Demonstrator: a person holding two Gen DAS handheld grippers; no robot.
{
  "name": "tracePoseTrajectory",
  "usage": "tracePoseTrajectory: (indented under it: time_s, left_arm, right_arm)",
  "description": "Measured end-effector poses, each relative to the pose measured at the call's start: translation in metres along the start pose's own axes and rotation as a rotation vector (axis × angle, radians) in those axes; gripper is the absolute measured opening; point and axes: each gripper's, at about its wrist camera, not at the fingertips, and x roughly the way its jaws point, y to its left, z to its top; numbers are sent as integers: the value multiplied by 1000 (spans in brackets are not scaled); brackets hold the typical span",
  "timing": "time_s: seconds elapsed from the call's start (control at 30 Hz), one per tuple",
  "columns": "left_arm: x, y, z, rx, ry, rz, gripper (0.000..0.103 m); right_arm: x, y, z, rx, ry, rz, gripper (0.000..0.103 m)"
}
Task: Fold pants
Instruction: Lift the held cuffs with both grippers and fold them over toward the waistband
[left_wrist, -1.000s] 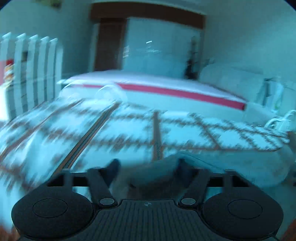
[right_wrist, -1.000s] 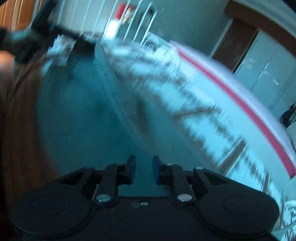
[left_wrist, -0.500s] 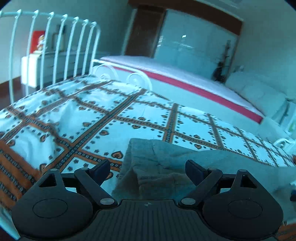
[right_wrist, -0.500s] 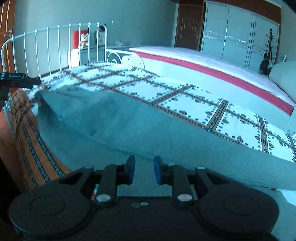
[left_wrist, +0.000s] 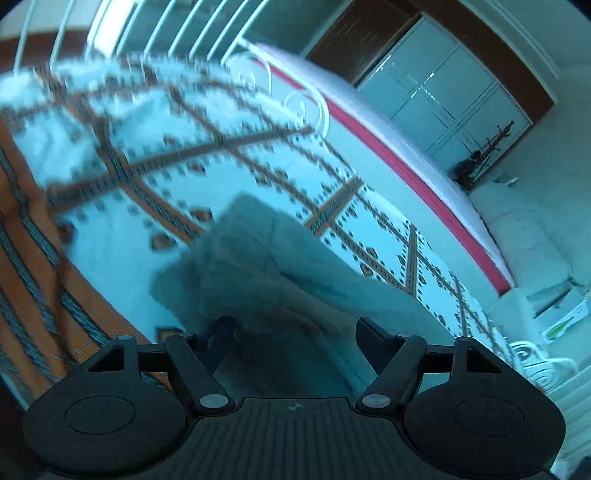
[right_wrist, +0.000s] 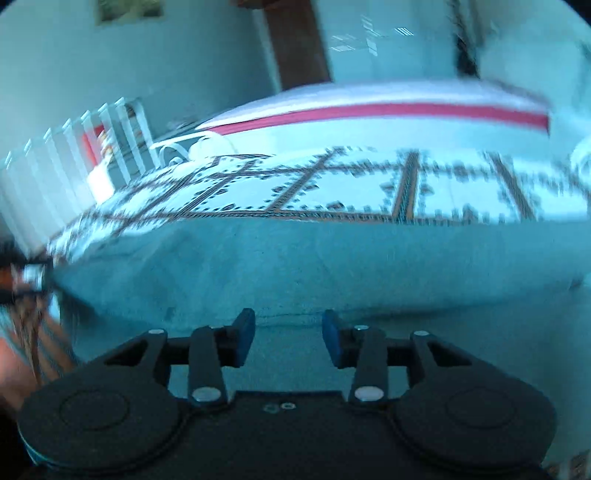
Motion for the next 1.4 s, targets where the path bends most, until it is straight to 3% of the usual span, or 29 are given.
tracePoseTrajectory:
  time_s: [0.17,0.3,0.33,0.37,0.4,0.47,0.53,0.57,0.6,0.67,0.73,0.8,0.93,1.07,1.1,1.13,1.17,1.23,1.33,1.4]
  left_arm:
    - [32,16,2,-147,29,-71,58]
    - [45,10,12,-114,18,-117,48]
    - [48,7,16,-90,17,-123,43]
    - [50,7,21,-61,13,-131,39]
    - [52,7,27,-45,13,-151,36]
    - [44,6,42,-7,-42,-253,24]
    - [23,1,57,64,-142,-418,23]
    - [17,2,62,97,-162,-456,23]
    - [19,6,67,109,-127,-429,23]
    - [33,20,64,127,-15,-299,23]
    - [46,29,49,197,94,-159,23]
    - [50,40,33,188,135,-96,23]
    - [43,43,29,131,101,-110,24]
    - [49,38,33,115,103,-91,32]
    - [51,36,34,109,98,-83,32]
    - [53,35,33,98,97,-75,32]
    - [53,35,31,96,96,-75,31]
    - [45,34,32,103,65,-103,18]
    - [18,34,32,106,-14,-198,18]
    - [16,43,27,119,16,-168,18]
  right_arm:
    - [29,-31,0,274,40,24,34]
    - [57,-67,-3,570,48,55,43]
    - [63,-77,-5,657,35,85,37]
    - [66,-83,-5,716,23,109,5]
    - [68,-87,-4,752,25,117,0]
    - [54,-82,7,702,-41,126,0]
    - [19,-63,22,553,-155,147,0]
    - [-3,-53,25,482,-213,162,0]
    - [-20,-46,23,429,-246,176,0]
    - [-31,-35,8,342,-209,193,0]
    - [-16,-27,-18,282,-78,177,0]
    - [4,-26,-42,269,42,147,0]
    - [12,-35,-57,390,67,137,20]
    - [16,-49,-50,481,51,131,26]
    - [19,-51,-50,519,52,138,26]
    - [22,-54,-49,554,52,140,17]
    - [23,-60,-48,571,60,127,0]
    - [21,-64,-46,574,44,126,0]
    - [-8,-54,-36,468,-53,160,0]
    - [-27,-50,-36,417,-83,184,0]
